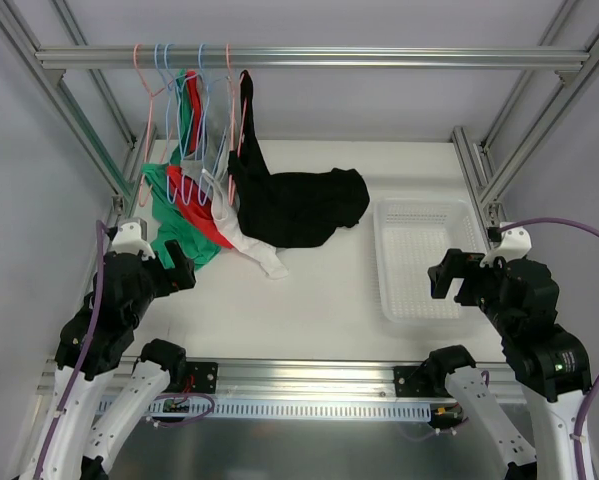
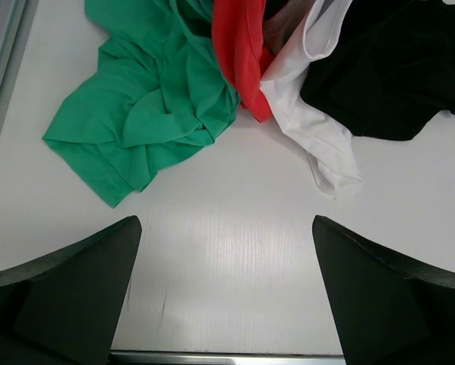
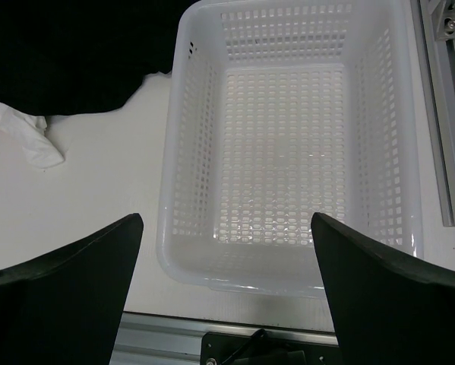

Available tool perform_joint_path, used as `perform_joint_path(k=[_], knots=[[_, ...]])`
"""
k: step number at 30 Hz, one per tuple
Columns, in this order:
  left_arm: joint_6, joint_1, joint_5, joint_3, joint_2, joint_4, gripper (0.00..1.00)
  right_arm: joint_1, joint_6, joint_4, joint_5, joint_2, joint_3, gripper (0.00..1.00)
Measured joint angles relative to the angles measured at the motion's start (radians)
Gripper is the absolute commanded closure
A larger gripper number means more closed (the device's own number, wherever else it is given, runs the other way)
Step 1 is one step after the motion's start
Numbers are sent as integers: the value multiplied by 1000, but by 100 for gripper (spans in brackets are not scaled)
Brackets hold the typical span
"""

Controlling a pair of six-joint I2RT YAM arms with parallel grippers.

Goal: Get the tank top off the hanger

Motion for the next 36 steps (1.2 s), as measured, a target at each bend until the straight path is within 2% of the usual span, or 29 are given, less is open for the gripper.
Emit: perform_joint_path(k=[5,8,11,13,17,21,25,28,31,32,35,36], knots=[[1,0,48,26,4,-15,1,0,9,10,-14,-1,0,1],[0,0,100,110,22,-43,1,0,14,17,-38,-1,0,1],[0,0,166,258,83,-59,1,0,24,38,-86,-2,-6,0],[0,0,209,378,163,-63,1,0,31,52,-116,-3,-17,0],[0,-30,275,678,425,-58,1,0,38,60,-166,-2,-35,1],[26,-220,188,925,682,-50,1,0,39,68,-204,-2,-51,1],[96,-265,42,1118,916,-63,4,0,39,68,-240,-2,-69,0],[160,-262,-66,1242,1055,-74,9,0,39,72,-266,-13,-79,1],[212,-247,-111,1353,1167,-79,18,0,39,76,-284,-28,-89,1],[227,-237,-111,1383,1194,-79,26,0,39,76,-289,-33,-92,1],[243,-180,-102,1430,1246,-78,39,0,39,76,-306,-40,-101,0],[244,-162,-98,1431,1254,-78,41,0,39,77,-308,-40,-103,0]])
